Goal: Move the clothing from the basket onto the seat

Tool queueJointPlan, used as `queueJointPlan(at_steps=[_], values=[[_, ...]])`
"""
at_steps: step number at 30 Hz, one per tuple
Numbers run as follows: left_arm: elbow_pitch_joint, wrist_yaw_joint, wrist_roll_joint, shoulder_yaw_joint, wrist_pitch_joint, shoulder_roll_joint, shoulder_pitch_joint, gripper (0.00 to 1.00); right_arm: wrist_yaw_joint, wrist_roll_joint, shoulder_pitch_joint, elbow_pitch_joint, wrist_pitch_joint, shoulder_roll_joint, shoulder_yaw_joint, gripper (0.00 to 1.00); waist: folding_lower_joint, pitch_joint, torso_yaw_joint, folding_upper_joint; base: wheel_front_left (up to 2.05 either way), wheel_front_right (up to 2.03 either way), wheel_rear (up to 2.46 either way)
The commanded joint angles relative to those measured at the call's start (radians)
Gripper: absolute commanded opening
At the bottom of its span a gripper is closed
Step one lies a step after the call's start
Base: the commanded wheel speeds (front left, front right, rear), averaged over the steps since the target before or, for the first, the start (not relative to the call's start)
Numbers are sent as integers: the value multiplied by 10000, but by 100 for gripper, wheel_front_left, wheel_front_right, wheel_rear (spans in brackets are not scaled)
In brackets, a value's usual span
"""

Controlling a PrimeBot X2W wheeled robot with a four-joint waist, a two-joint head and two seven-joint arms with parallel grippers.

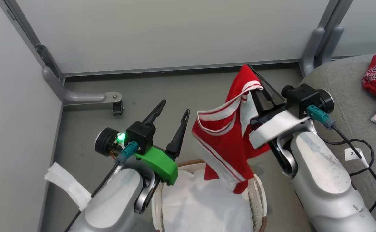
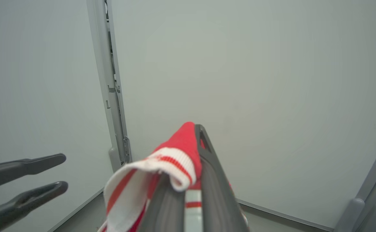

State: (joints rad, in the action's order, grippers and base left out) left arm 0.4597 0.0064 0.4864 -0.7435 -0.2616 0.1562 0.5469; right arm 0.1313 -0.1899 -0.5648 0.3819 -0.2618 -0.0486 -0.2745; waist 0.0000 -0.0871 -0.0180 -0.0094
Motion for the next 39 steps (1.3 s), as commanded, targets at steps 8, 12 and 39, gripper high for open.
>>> queueJointPlan(at_steps=[8, 12, 39], values=[[-92, -523, -450, 732, -28, -242, -1108, 100, -11, 272, 119, -144, -49, -33, 576, 0, 0, -317, -318, 94, 0, 0, 0], [-131, -718, -780, 923, -27, -388, -1192, 100, -11, 329, -62, -169, -51, -43, 898, 0, 0, -486, -633, 94, 0, 0, 0], [-160, -1297, -2196, 443, -24, -674, -59, 100, -11, 1590, -1126, -514, -51, -18, 3818, 0, 0, -2627, -4559, 94, 0, 0, 0]])
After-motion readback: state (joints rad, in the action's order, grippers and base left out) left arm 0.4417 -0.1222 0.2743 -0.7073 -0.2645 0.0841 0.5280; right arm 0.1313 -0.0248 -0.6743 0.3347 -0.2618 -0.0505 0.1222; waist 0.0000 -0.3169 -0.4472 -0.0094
